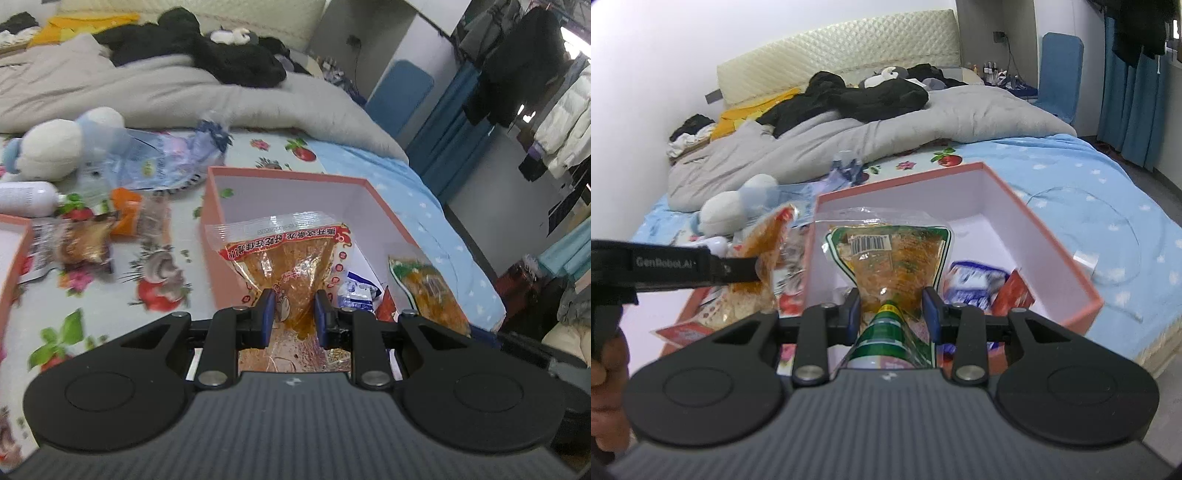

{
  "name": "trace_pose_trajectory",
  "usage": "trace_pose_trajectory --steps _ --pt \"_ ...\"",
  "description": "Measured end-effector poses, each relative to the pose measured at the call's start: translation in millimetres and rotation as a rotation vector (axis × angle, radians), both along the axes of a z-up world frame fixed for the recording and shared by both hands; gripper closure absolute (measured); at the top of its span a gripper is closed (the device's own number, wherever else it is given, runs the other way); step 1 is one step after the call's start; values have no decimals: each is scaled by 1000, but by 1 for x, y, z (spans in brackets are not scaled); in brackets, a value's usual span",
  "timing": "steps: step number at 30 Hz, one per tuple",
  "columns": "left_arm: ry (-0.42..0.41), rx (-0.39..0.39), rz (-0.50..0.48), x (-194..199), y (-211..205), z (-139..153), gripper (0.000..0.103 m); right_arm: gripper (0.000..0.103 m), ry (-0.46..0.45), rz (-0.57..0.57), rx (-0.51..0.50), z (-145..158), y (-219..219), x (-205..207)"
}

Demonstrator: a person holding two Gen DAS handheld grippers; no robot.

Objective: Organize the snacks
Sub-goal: 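Carry both packets over the deep pink box and open both tools, then withdraw both open tools from the deep pink box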

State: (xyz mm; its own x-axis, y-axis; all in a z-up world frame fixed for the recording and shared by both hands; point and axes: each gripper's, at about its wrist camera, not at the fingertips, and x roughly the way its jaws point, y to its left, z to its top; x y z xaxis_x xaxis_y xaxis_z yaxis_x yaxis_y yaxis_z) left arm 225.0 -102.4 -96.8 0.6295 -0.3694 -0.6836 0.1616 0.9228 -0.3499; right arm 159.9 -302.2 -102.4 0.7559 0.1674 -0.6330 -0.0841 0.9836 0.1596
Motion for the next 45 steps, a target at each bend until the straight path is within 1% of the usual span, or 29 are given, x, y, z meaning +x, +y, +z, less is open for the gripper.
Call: trace_pose_trajectory --steps 4,8,14,16,17,19,21,22,25,30,35,41,45 --pt "36 10 -17 39 -25 -18 77 65 22 0 -17 -12 -15 36" --pt "80 26 -35 76 -44 -42 77 65 55 3 -47 -31 -27 70" --pt "138 41 -49 108 -58 -71 75 63 120 -11 -33 -58 -42 100" --pt "148 58 -48 112 -60 -74 73 59 135 -19 -19 -65 -46 104" --pt "154 58 -46 113 -61 -75 69 58 142 -22 -11 -66 -47 104" --pt "175 48 -48 114 -61 -73 63 48 158 -22 21 -68 -50 104" --pt "167 48 -44 110 -61 -67 45 45 158 -28 36 -65 -52 101" --pt "156 47 -41 107 -60 -63 43 45 154 -31 35 -63 -52 98" --pt "124 38 -43 94 -58 -48 43 44 132 -41 27 -52 -50 87" --pt "74 28 -30 61 -45 -21 43 44 75 -31 27 -26 -41 54" --pt "19 25 -10 15 -24 5 43 44 29 -33 45 -5 -28 19" --pt "-36 21 20 -42 5 33 43 44 -33 -8 81 20 -8 -22" --pt "-77 16 42 -76 22 48 43 44 -73 16 78 31 6 -45"
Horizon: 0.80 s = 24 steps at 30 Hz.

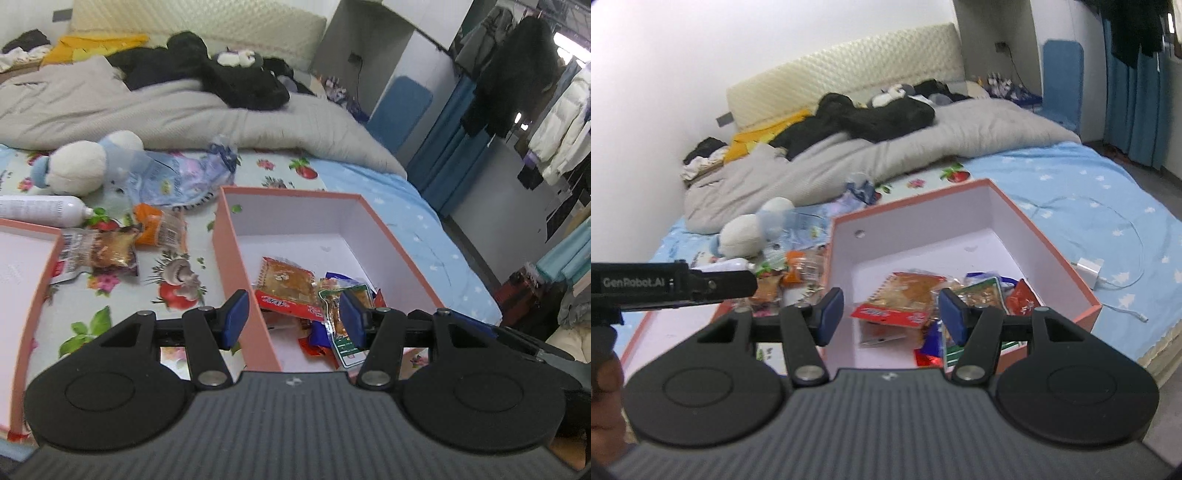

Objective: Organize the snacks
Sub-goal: 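Withdraw both open tools from the deep pink box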

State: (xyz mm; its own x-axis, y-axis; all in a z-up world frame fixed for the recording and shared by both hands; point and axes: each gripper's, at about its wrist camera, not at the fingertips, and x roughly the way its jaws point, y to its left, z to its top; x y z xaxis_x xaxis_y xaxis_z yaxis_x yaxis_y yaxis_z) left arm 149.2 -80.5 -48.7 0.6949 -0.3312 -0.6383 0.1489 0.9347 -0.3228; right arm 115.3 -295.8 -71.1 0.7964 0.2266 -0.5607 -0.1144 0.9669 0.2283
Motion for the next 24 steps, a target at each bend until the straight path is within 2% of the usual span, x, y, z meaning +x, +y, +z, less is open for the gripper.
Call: trace_pose_trajectory --steps 12,16,18,24 --pt "-30 21 95 -65 42 6 43 44 -16 97 48 -3 40 -36" --pt "-19 25 136 -81 52 0 43 44 -17 145 40 -6 54 -43" --pt "-16 28 151 -90 57 -3 40 44 -14 163 34 -8 59 -47" --pt "-5 34 177 -107 79 -19 37 44 19 171 24 -21 79 -59"
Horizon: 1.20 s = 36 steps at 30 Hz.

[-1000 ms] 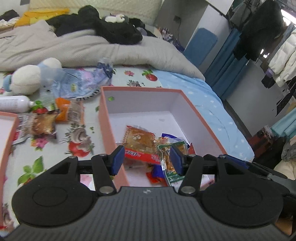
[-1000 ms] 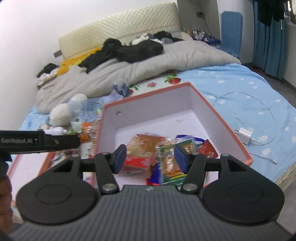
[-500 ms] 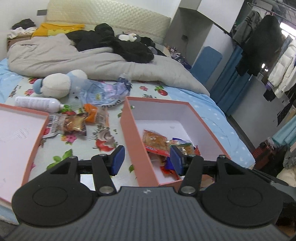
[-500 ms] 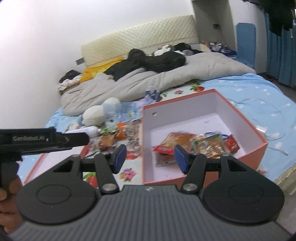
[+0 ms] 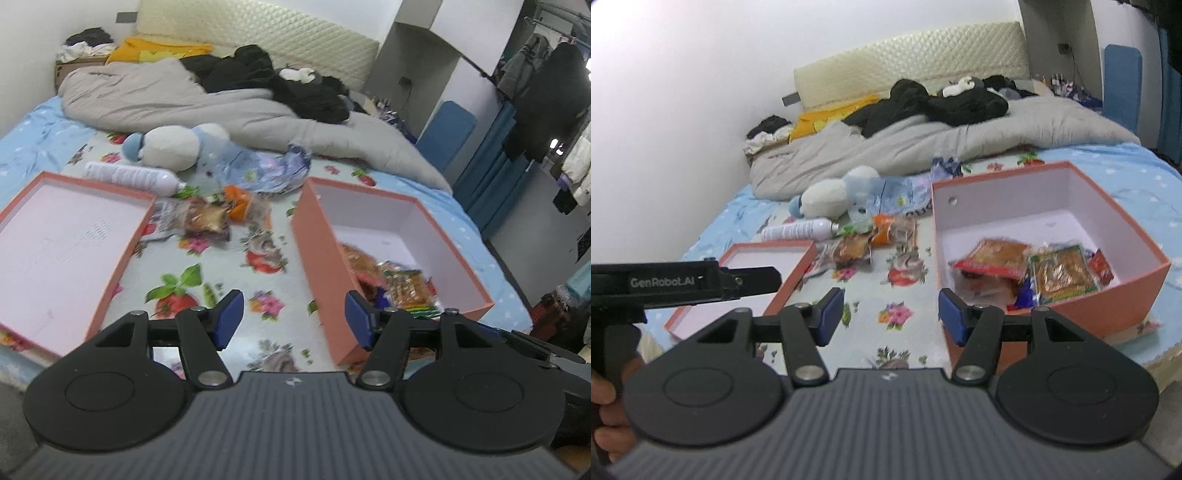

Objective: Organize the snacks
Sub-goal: 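Withdraw both open tools from the deep pink box, then reach the left tool to the silver-gold snack bag while the right tool reaches the orange packet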

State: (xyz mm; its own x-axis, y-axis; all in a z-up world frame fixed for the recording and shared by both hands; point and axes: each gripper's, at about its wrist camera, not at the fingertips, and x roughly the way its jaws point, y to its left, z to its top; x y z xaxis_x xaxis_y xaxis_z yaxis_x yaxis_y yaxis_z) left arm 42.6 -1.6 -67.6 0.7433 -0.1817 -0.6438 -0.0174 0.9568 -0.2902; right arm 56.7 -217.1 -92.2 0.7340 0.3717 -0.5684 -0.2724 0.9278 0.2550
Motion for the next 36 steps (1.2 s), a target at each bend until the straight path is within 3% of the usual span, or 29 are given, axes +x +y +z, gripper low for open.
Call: trace_pose_trajectory --steps 7,13,29,30,33,36 --pt "30 12 46 7 34 -19 36 44 35 12 -19 -9 25 13" --pt "52 -11 95 37 55 -28 35 44 44 28 -14 -8 39 45" --pt "130 39 117 170 96 -84 34 44 120 111 -36 -34 88 181" --pt "135 43 117 178 98 -88 34 42 131 112 -42 -38 91 190" --pt "152 54 113 204 105 -105 34 24 154 126 -37 -49 101 214" --pt "165 61 98 228 110 -122 34 24 168 127 -43 -62 113 238"
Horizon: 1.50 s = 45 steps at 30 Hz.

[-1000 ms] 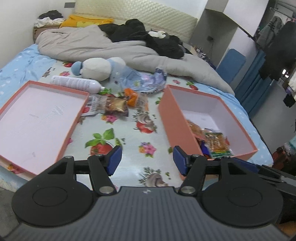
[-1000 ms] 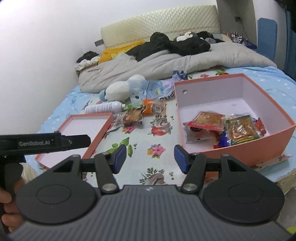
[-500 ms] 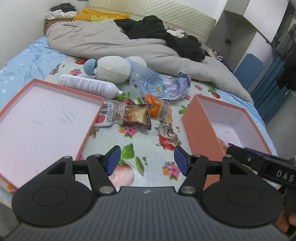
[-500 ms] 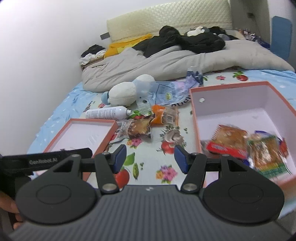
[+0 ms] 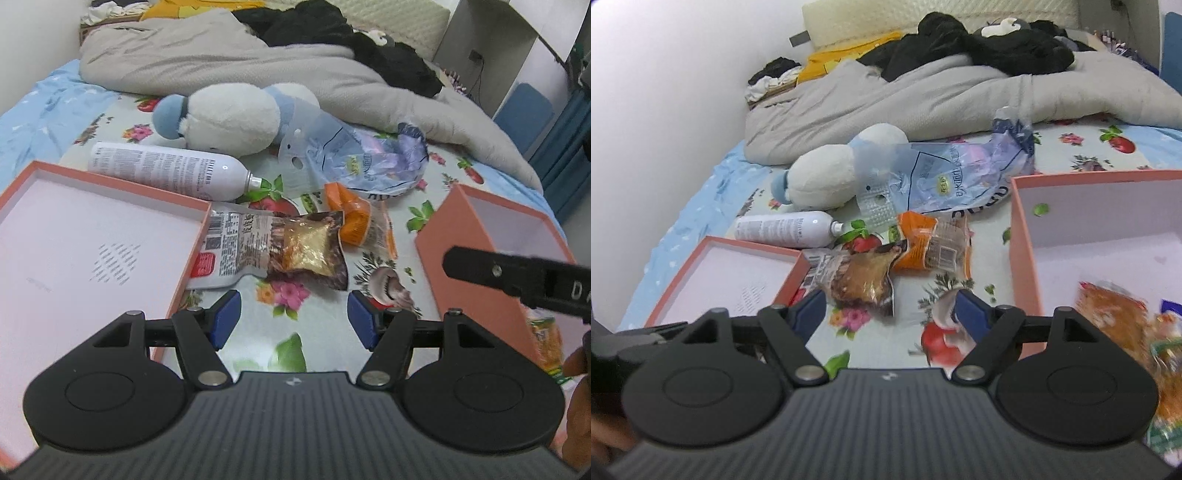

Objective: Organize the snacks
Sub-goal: 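Reach the left tool to the silver-gold snack bag while the right tool reaches the orange packet, then grasp the silver-gold bag with the left tool while the right tool grasps the orange packet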

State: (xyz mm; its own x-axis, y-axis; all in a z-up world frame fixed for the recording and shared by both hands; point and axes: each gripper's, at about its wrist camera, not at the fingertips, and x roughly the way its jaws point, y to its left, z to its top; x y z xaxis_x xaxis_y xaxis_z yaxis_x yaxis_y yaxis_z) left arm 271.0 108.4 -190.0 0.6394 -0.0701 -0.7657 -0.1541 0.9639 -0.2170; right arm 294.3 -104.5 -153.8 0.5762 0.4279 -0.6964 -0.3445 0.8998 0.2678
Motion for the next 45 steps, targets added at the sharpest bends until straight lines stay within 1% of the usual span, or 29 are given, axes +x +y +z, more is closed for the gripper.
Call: trace_pose_trajectory --steps 2,6,10,15,18,20,21,23,26,27,28,32,34,35,36,38,40,42,45 --pt "8 3 -8 17 2 -12 34 24 20 -19 6 -10 6 18" --pt "13 29 -18 47 3 -32 29 24 71 -49 22 -31 16 54" --pt "-3 17 -14 69 6 -45 27 24 110 -57 12 -51 27 85" --pt "-4 31 -3 87 8 -59 27 24 120 -93 -4 -67 33 112" --pt "-3 73 -20 93 5 -65 27 25 134 -102 -10 -79 38 123" --pt "5 139 -26 96 2 -69 27 25 140 -123 -30 -86 40 127" --pt "10 141 -30 97 2 -71 27 25 135 -140 -40 -88 40 129" --pt "21 113 -32 99 6 -77 27 25 131 -168 -50 -93 40 133" --pt "22 100 -36 99 9 -83 26 25 154 -201 -56 -104 38 139" --pt "20 103 -40 99 9 -84 26 25 166 -203 -58 -107 38 141" --pt "18 101 -45 99 9 -84 26 23 173 -201 -52 -110 38 143" --pt "14 75 -29 99 13 -87 25 25 160 -187 -57 -111 42 145" --pt "10 77 -33 98 13 -87 29 30 151 -179 -60 -110 43 145" --pt "6 79 -33 97 13 -87 33 31 145 -170 -71 -109 44 145" --pt "2 69 -34 96 14 -87 39 34 140 -159 -78 -108 46 144" --pt "1 32 -17 95 19 -87 43 39 129 -121 -92 -107 49 142" --pt "-3 18 -15 95 22 -88 46 45 118 -104 -98 -106 50 140" --pt "-5 3 -10 94 24 -86 56 47 105 -99 -98 -103 51 137" --pt "-6 -17 2 92 27 -82 63 49 65 -83 -120 -94 56 128"
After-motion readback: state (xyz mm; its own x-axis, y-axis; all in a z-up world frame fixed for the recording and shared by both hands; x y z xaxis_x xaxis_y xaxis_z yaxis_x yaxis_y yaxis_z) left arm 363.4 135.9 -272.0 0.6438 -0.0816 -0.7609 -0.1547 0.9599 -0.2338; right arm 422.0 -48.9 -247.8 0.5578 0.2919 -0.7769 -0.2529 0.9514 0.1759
